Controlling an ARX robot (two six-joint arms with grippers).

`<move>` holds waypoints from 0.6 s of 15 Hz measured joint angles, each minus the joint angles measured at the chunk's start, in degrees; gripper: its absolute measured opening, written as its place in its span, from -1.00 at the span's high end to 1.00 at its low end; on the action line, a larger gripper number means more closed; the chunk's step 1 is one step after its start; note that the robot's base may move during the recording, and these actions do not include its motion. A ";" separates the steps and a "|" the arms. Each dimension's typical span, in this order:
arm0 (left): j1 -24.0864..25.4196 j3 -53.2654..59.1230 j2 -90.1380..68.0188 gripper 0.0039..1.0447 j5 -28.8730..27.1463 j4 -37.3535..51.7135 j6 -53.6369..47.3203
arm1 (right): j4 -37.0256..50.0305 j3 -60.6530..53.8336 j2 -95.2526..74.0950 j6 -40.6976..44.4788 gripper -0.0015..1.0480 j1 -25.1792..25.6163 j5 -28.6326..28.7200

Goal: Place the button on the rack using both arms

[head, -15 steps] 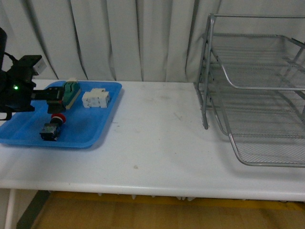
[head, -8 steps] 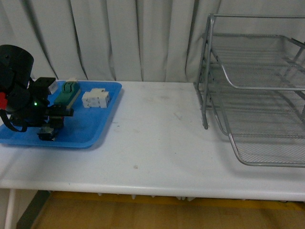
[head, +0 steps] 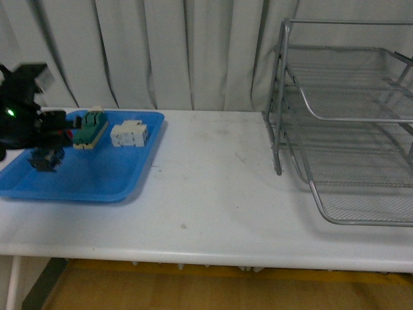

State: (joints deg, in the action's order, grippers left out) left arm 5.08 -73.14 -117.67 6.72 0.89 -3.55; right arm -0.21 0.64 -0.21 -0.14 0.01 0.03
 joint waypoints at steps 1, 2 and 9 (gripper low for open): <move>3.39 16.59 21.44 0.34 2.08 1.11 -1.44 | 0.00 0.00 0.00 0.00 -0.87 0.00 0.00; 5.66 22.32 29.22 0.34 2.54 -1.86 -1.46 | 0.00 0.00 0.00 0.00 -0.87 0.00 -0.02; 6.23 28.81 43.06 0.34 2.67 -3.74 -3.96 | -0.02 0.00 0.00 0.00 -0.87 0.00 0.00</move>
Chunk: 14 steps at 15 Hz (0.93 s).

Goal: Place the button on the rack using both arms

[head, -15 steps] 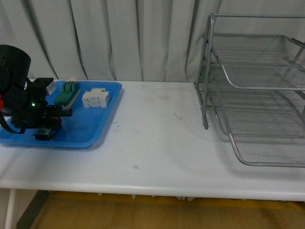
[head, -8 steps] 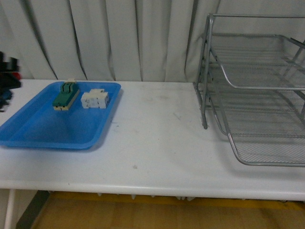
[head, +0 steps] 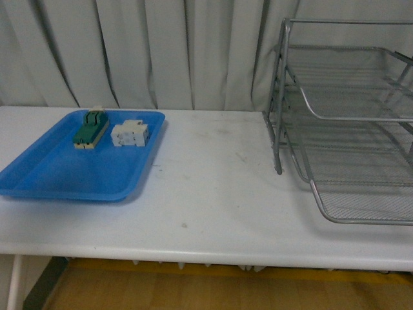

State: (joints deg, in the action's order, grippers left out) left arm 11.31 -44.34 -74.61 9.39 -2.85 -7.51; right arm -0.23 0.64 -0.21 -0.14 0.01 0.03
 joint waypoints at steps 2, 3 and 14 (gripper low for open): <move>0.17 0.00 0.04 0.34 -0.17 0.33 -0.02 | 0.09 0.00 0.00 0.00 -0.87 0.00 0.02; 0.50 0.00 0.04 0.34 -0.39 0.13 -0.04 | 0.04 0.00 0.00 0.00 -0.87 0.00 0.02; 0.20 0.00 0.15 0.34 -0.28 0.11 -0.04 | 0.00 0.00 0.00 0.00 -0.87 0.00 0.00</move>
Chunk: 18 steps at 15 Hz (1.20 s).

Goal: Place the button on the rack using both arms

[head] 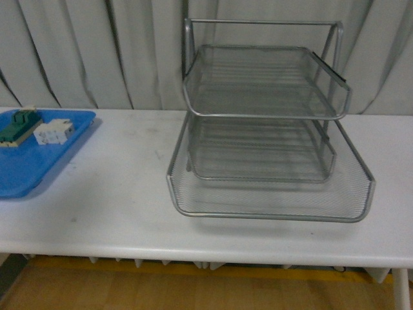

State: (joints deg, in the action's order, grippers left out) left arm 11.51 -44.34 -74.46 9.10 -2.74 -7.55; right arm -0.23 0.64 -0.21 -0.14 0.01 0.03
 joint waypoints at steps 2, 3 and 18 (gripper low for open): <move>-0.11 0.00 -0.02 0.34 0.11 0.07 0.00 | -0.09 0.00 0.00 0.00 -0.87 0.00 -0.02; -0.11 0.00 -0.02 0.34 0.13 0.04 0.00 | 0.15 0.00 0.00 0.00 -0.87 0.00 0.00; -33.09 -30.51 -43.74 0.34 2.86 0.94 -16.83 | 0.02 0.00 0.00 0.00 -0.87 0.00 -0.20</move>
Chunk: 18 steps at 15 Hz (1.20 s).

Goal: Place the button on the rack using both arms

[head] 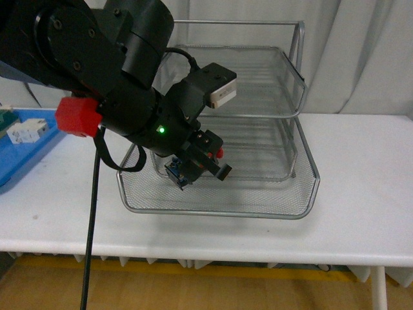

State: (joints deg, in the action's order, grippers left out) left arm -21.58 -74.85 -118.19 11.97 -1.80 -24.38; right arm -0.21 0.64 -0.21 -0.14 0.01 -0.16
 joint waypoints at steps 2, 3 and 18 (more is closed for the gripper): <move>-0.11 -2.40 -2.58 0.34 -0.50 -0.61 -0.76 | 0.00 0.00 0.00 0.00 -0.87 0.00 0.00; -0.24 -3.10 -2.80 0.26 -0.31 -1.16 -1.22 | 0.02 0.00 0.00 0.00 -0.87 0.00 0.00; 16.26 59.34 48.89 0.97 -16.94 54.29 24.09 | 0.00 0.00 0.00 0.00 -0.87 0.00 0.20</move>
State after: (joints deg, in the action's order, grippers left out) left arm -5.32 -15.51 -69.30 -4.97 52.49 -0.30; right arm -0.21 0.64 -0.21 -0.14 0.01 0.03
